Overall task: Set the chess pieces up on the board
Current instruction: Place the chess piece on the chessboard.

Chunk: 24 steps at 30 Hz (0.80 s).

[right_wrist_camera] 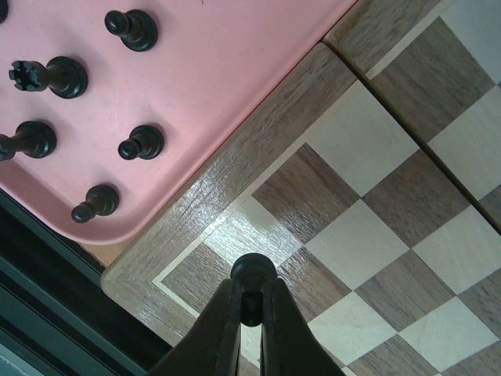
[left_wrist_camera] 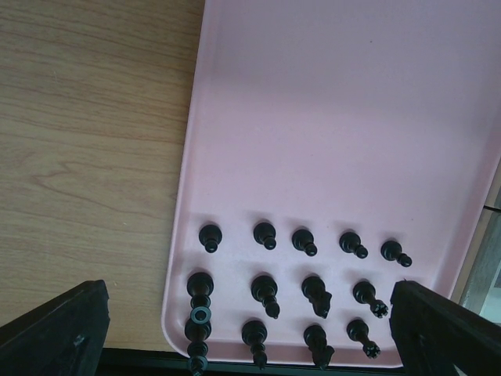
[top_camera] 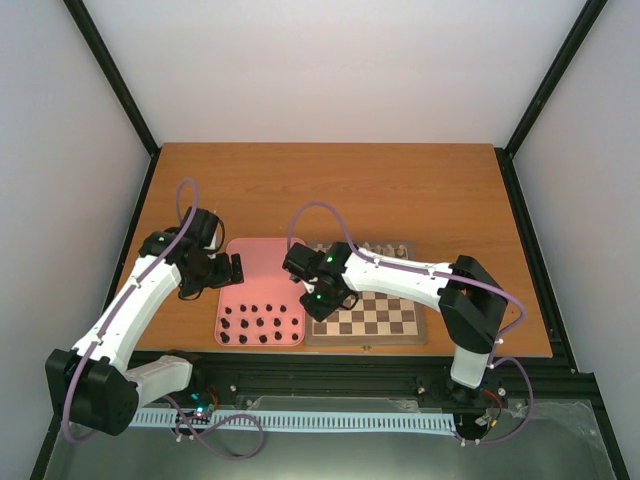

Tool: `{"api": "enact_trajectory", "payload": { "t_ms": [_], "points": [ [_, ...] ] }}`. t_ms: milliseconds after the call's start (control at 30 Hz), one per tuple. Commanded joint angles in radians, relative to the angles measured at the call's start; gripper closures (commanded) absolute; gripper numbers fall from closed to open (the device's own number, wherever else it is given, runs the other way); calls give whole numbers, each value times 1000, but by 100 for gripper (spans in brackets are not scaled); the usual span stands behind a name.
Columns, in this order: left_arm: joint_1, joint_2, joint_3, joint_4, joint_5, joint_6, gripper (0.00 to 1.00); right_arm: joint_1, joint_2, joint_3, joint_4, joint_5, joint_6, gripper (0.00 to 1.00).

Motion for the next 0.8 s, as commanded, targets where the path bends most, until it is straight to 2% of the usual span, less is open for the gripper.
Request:
{"api": "enact_trajectory", "payload": {
  "t_ms": [0,767],
  "points": [
    [4,5,-2,15,8,-2,0,-2,-11,-12,35,-13,15,97],
    [4,-4,-20,17,7,-1,0,-2,49,-20,38,-53,2,97]
  ]
}}
